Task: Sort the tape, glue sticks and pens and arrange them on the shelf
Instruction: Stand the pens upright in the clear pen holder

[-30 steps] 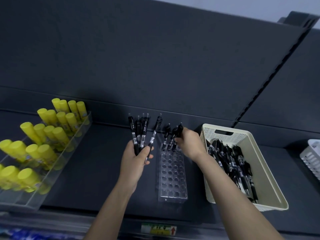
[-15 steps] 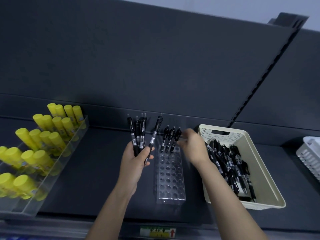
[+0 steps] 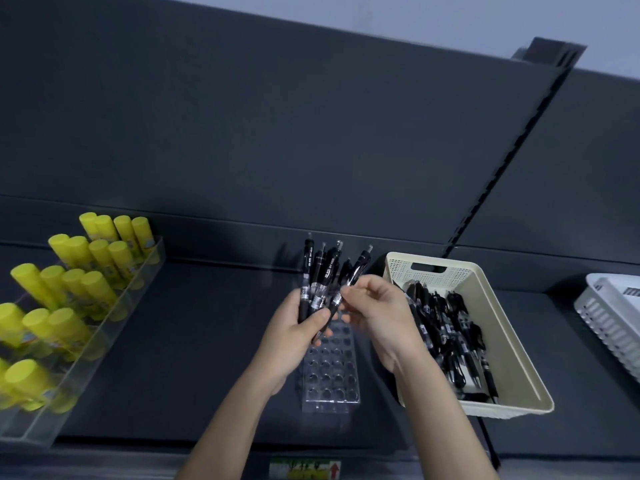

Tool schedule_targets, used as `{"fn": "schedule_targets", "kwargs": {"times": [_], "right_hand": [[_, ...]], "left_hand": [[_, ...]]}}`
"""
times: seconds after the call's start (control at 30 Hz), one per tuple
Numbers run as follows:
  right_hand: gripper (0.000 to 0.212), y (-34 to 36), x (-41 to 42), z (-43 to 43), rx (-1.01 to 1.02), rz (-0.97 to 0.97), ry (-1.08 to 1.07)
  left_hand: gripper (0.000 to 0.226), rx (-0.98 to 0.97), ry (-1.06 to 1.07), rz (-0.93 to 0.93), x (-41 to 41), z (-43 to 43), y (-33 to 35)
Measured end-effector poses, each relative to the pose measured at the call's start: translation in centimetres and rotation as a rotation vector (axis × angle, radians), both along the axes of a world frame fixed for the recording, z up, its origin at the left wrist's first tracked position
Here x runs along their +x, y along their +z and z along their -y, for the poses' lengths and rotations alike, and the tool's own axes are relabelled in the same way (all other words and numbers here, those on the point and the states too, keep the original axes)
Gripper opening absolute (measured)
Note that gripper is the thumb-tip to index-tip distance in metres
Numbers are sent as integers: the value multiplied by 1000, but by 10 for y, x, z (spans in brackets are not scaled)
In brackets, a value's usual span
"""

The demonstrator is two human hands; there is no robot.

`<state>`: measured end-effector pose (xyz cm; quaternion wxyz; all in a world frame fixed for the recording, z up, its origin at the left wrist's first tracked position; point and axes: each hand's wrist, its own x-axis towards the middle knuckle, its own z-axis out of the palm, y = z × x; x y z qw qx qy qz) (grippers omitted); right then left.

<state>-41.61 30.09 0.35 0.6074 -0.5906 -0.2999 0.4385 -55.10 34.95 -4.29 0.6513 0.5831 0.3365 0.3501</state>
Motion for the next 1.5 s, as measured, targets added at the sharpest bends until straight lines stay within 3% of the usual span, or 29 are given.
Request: {"fn": "schedule_targets", "kwargs": {"times": [0.13, 0.2, 0.27, 0.53, 0.87, 1.17, 1.27, 1.37, 1.5], "right_hand": [[22, 2, 17, -4, 75, -38, -223], [21, -1, 31, -10, 37, 117, -389], [14, -9, 40, -19, -63, 391, -460], [6, -30, 36, -40, -149, 829, -302], [7, -45, 38, -43, -250, 964, -109], [7, -48, 33, -41, -249, 1037, -63], [10, -42, 33, -35, -250, 972, -164], [10, -27, 24, -23, -162, 679, -300], [5, -12, -9, -18, -57, 101, 14]], "left_hand": [[8, 67, 135, -104, 2, -4, -2], [5, 43, 240, -120, -3, -8, -6], [5, 35, 293, -144, -8, -11, -9], [7, -12, 351, -115, -16, -13, -14], [11, -91, 361, -70, -17, -11, -17], [12, -76, 358, -62, -16, -8, -15], [11, -64, 349, -43, -19, -7, -15], [11, -57, 340, -6, -21, -7, -14], [11, -29, 285, 4, -15, -4, -14]]}}
